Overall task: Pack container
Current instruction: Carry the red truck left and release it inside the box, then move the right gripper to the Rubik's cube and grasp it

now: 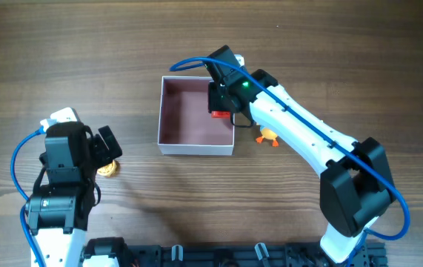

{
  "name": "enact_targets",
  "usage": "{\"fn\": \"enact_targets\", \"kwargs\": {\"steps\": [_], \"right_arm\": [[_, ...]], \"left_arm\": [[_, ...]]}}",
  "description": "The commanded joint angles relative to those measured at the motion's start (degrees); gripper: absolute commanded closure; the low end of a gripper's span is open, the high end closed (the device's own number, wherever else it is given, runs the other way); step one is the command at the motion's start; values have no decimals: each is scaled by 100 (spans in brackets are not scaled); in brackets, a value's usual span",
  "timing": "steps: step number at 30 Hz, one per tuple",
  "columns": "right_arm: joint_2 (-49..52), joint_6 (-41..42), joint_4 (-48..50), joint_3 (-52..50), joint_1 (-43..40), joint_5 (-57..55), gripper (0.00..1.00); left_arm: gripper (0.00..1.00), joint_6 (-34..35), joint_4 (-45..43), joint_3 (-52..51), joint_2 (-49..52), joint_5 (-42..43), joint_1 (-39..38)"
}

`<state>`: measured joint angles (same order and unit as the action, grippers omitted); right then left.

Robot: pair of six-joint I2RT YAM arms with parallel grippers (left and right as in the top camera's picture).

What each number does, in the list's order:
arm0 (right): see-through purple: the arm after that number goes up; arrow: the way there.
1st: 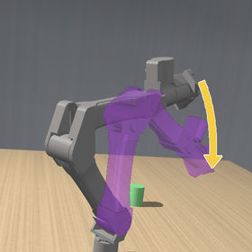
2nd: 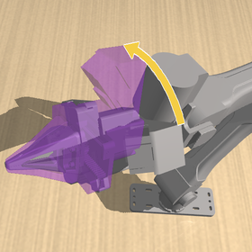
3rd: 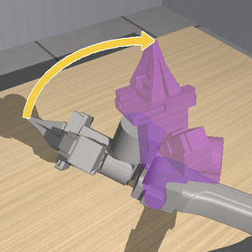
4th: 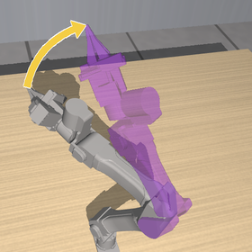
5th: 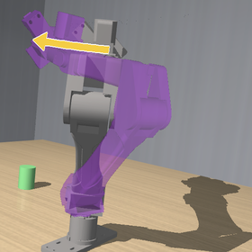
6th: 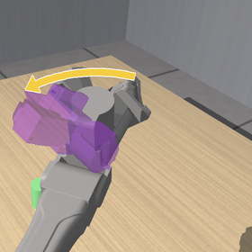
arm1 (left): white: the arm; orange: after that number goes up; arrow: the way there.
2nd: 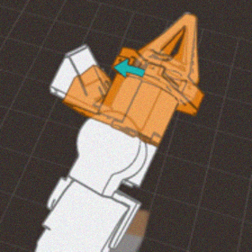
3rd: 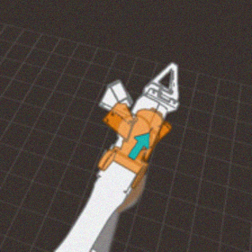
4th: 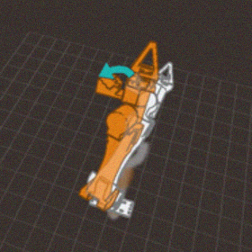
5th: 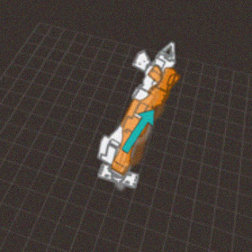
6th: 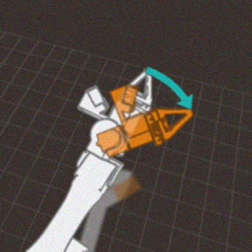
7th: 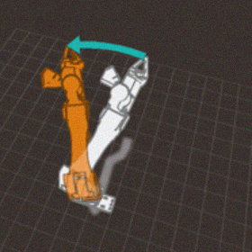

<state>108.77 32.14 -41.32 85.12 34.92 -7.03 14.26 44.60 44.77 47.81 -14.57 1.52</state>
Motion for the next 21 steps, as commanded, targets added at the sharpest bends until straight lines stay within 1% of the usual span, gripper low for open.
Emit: {"fn": "enact_targets", "kwargs": {"steps": [1,7,10,14,16,18,19,20,21], "right_arm": [[205,114,-181,26,-13,-505,96],[302,79,-57,26,-13,-525,96],[302,85,24,26,-13,-745,94],[302,85,-190,26,-13,-1259,92],[302,79,-201,26,-33,-1318,89],[302,87,-197,26,-79,-1307,88],[302,85,-175,26,-90,-1268,85],[302,79,-157,26,-87,-1231,74],[302,76,-144,26,-87,-1106,68]], "left_arm": [[0,-55,-22,153,13,-83,37],[0,-52,-66,153,15,-28,35],[0,-52,-68,153,15,-26,35],[0,-52,-68,153,15,-26,35],[0,-52,-68,153,15,-26,37],[0,-52,-66,153,15,-26,37],[0,-52,-66,153,15,-26,35],[0,-52,-66,153,15,-26,35],[0,-52,-68,153,15,-26,35]]}}
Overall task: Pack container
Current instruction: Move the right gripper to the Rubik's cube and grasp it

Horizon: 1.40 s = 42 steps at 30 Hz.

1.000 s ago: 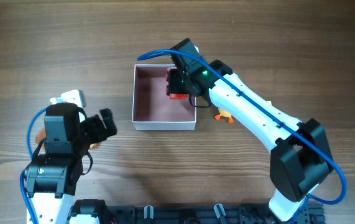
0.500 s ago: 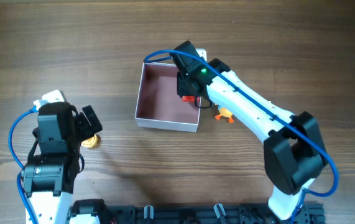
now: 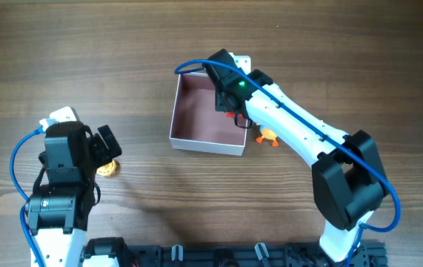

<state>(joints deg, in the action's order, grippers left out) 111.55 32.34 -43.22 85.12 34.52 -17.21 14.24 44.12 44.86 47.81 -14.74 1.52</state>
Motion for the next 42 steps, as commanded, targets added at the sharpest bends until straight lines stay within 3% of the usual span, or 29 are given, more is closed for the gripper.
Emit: {"fn": "enact_targets", "kwargs": {"steps": [1,3,6,12,15,18,19,20,24,28,30,35,37,42], "right_arm": [[24,61,61,26,-48,-4,64],[24,61,76,26,-48,122,46],[24,66,83,26,-48,120,28],[22,55,127,28,-48,120,26],[-98,-485,55,131,-46,363,26],[-811,-520,-389,402,-116,354,16],[-1263,-422,-514,431,-260,352,2],[-1665,-195,-715,431,-468,317,0],[-2583,-210,-2046,426,-1810,369,0],[-2562,-1558,-2632,-44,-3018,970,0],[-2562,-1834,-2391,-595,-3348,1261,0],[-2559,-2588,-721,-2470,-3493,1631,0],[-2505,-2968,-330,-2806,-3493,1775,0],[-1998,-3001,356,-3040,-3493,1775,0]], "left_arm": [[0,-50,-20,144,15,-9,37],[0,-50,-39,144,15,-9,37],[0,-50,-59,144,15,-9,37],[0,-50,-59,144,15,-9,35],[0,-50,-57,144,15,-9,37],[0,-48,-57,144,15,-9,35],[0,-50,-55,144,15,-7,35],[0,-50,-55,144,15,-7,37],[0,-48,-57,144,15,81,35],[0,-48,-57,144,15,81,35],[0,-48,-57,144,15,81,35],[0,-48,-59,144,15,81,35],[0,-48,-57,144,15,81,35],[0,-48,-57,144,15,81,35]]}}
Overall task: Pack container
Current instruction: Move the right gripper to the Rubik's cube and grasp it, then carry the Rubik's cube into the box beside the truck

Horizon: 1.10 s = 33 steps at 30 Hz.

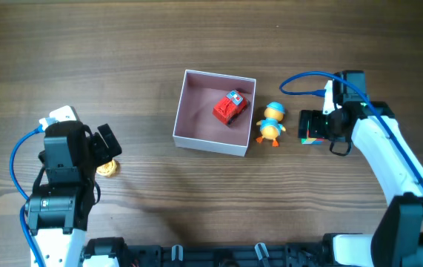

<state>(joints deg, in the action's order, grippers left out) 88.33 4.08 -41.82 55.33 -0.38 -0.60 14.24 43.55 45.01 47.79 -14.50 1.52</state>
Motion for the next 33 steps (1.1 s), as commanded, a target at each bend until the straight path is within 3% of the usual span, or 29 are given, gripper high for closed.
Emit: {"fn": "enact_targets", "kwargs": {"steps": [1,5,17,21,22,27,30,33], "right_arm": [[490,-175,345,-61,-2,114,0],[914,-256,540,-61,-2,114,2],[992,-234,575,-59,-2,114,44],[990,-85,525,-11,-2,116,65],[990,-85,466,48,-2,114,65],[678,186,-216,551,42,116,88],[-2,483,-894,1353,501,179,94],[-555,1051,-975,2197,1294,177,96]], "left_arm": [[0,-48,0,129,17,57,35],[0,-48,0,129,17,55,35],[0,-48,0,129,17,57,35],[0,-48,0,129,17,57,35],[0,-48,0,129,17,57,35],[0,-46,0,129,17,83,35],[0,-28,-2,129,17,162,35],[0,-28,-2,129,17,164,35]]}}
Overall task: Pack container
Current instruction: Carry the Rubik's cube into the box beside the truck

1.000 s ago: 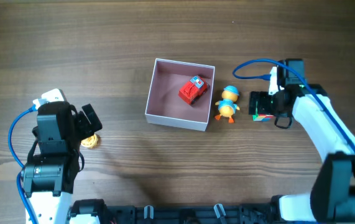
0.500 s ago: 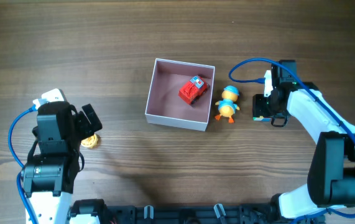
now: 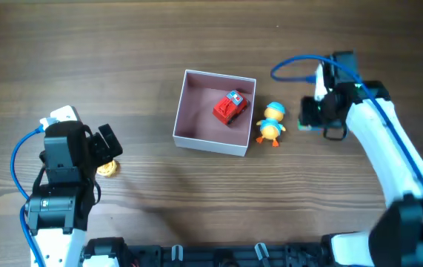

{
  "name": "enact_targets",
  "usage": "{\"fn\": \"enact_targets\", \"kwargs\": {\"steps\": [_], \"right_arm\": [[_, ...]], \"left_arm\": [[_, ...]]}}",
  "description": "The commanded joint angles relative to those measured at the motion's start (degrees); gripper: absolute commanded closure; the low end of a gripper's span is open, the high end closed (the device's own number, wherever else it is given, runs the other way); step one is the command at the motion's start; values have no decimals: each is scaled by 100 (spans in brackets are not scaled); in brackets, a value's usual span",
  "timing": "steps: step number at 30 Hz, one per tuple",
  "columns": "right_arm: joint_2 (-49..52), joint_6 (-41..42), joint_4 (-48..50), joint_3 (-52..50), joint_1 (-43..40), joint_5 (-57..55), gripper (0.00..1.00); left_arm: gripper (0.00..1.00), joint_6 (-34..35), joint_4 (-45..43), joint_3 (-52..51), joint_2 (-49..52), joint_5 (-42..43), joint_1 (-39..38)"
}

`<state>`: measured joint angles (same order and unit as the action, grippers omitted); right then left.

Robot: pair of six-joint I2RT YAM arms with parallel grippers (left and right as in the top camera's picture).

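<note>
An open white box (image 3: 196, 137) with a pinkish floor stands at the table's middle. A red toy car (image 3: 229, 108) lies in its far right corner. Just right of the box stands a small duck toy (image 3: 272, 124), orange with a blue cap. My right gripper (image 3: 312, 116) hovers right of the duck, pointing down. Its body hides its fingers and whatever is beneath; only a pale sliver shows at its lower edge. My left gripper (image 3: 108, 148) rests open at the left, just above a small tan object (image 3: 107, 169).
Blue cables loop off both arms. The black base rail (image 3: 218, 256) runs along the near edge. Bare wooden tabletop (image 3: 85, 59) lies behind and to the left of the box.
My right gripper has shifted a little farther back and slightly left. The multi-coloured cube seen under it before is now almost wholly hidden. Box, car, duck and left arm are unchanged.
My right gripper first reached over the box's right wall with the red car at its tip. The box then sat shifted right with the gripper still in it. Later the car lay in the box and the gripper was over a coloured cube, where it remains.
</note>
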<state>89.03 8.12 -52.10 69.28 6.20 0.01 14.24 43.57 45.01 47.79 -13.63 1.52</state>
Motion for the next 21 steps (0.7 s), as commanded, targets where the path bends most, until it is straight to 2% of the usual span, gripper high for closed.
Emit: {"fn": "enact_targets", "kwargs": {"steps": [1,5,10,16,21], "right_arm": [[-730,949,186,1025,951,116,96],[-675,1961,1154,1298,2111,116,96],[232,2472,2159,1298,3101,114,96],[1499,2850,2824,1298,3333,90,96],[1869,2844,2846,1287,3327,-326,96]], "left_arm": [[0,-28,-4,129,17,76,35],[0,-28,-4,129,17,79,35],[0,-28,-2,129,17,76,35],[0,-28,-2,129,17,107,35],[0,-31,-4,129,17,142,35]]}}
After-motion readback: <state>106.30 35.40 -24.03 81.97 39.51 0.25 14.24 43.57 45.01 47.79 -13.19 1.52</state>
